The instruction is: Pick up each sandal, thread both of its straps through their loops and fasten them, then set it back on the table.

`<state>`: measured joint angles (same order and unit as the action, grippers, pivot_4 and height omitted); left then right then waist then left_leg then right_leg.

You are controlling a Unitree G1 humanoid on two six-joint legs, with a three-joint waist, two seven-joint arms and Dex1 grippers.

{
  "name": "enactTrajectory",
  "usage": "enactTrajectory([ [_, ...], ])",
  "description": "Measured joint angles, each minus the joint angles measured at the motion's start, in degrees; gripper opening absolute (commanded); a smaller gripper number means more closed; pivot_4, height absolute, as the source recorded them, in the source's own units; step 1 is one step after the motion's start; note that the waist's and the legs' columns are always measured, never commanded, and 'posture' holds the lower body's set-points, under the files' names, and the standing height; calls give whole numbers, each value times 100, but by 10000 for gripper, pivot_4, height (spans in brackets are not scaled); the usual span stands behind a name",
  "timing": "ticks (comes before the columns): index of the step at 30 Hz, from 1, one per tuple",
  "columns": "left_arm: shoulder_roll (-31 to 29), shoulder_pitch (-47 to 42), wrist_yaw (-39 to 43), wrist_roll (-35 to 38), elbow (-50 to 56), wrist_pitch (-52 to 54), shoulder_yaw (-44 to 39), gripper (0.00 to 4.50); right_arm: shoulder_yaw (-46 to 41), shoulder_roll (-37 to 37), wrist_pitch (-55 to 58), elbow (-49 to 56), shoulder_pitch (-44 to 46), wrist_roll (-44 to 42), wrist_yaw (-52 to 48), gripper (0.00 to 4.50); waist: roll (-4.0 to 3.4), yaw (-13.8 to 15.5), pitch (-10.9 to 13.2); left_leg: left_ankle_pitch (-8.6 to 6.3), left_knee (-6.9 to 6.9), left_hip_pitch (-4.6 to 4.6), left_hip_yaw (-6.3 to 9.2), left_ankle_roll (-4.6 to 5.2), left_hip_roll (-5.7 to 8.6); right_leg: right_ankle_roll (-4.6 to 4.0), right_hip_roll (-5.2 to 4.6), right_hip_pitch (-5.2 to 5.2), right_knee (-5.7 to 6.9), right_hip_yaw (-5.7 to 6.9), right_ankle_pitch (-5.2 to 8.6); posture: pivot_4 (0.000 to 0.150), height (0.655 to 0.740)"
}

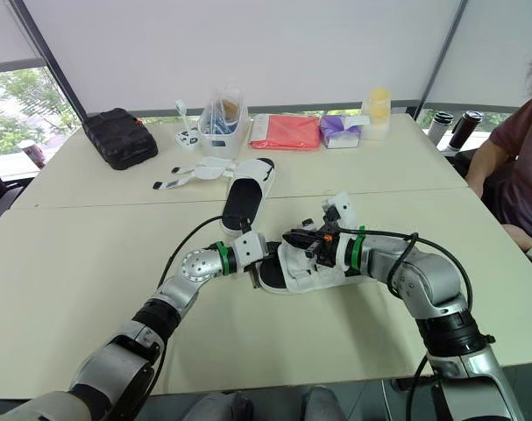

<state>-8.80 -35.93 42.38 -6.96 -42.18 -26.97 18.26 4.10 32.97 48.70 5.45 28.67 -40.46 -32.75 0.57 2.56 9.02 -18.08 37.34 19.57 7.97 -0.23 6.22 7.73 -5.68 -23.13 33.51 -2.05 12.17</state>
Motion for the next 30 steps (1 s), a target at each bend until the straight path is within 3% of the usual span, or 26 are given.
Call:
enactTrajectory([
  [5, 25, 14, 0, 0, 12, -2, 1, 0, 21, -41, -239, -317, 135, 478, -174, 41898, -1, 20, 0, 0, -1, 2, 2, 0, 3, 0, -1, -4, -1, 2, 0, 1500, 7400],
  [6, 24, 16, -5, 0, 12, -2, 1, 0, 27, -40, -342, -315, 134, 552, -298, 44072, -1, 19, 0, 0, -1, 2, 2, 0, 3, 1, -1, -3, -1, 2, -1, 1500, 7400],
  [17, 20, 28, -18, 0, 32, 0, -2, 0, 33, 345, -762, -319, 493, 843, -1539, 44072, -1, 9, 0, 0, -2, 5, 3, 0, 3, 1, -2, -3, -1, 4, 0, 1500, 7400],
  [23, 39, 13, -14, 0, 13, 0, -2, 0, 353, 558, -1378, -662, 941, 1605, -2015, 44072, -1, 25, 0, 0, 0, 8, 5, -1, 3, 1, -3, -6, -1, 7, -1, 1500, 7400],
  [30, 56, 23, -10, 0, 39, 3, 1, 0, 1002, 597, -2227, -970, 671, 2758, -2021, 44072, -1, 48, 0, 1, 0, 15, 4, -3, 4, 1, -4, -14, -1, 8, -1, 1500, 7400],
])
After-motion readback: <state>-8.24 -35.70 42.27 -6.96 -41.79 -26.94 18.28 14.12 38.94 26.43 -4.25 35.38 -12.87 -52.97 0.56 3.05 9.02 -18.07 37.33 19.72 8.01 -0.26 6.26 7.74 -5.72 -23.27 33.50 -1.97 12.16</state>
